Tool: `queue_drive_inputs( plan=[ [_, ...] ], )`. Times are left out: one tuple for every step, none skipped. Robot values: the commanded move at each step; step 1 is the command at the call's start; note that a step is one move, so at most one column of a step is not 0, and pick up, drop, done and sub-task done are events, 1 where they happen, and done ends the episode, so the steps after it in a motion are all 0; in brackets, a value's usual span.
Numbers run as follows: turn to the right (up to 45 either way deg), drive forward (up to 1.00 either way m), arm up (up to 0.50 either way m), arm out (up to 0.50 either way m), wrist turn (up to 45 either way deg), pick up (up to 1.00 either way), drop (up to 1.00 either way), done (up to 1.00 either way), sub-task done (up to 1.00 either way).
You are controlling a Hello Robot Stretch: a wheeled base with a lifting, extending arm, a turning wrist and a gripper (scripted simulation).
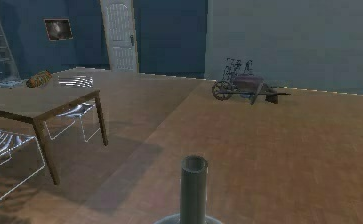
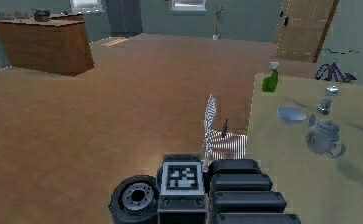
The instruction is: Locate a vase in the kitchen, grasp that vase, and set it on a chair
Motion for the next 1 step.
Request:
queue_drive_inputs(
  plan=[
    [-45.0,0.0,0.0,0.0,0.0,0.0,0.0,0.0,0.0]
  ],
)
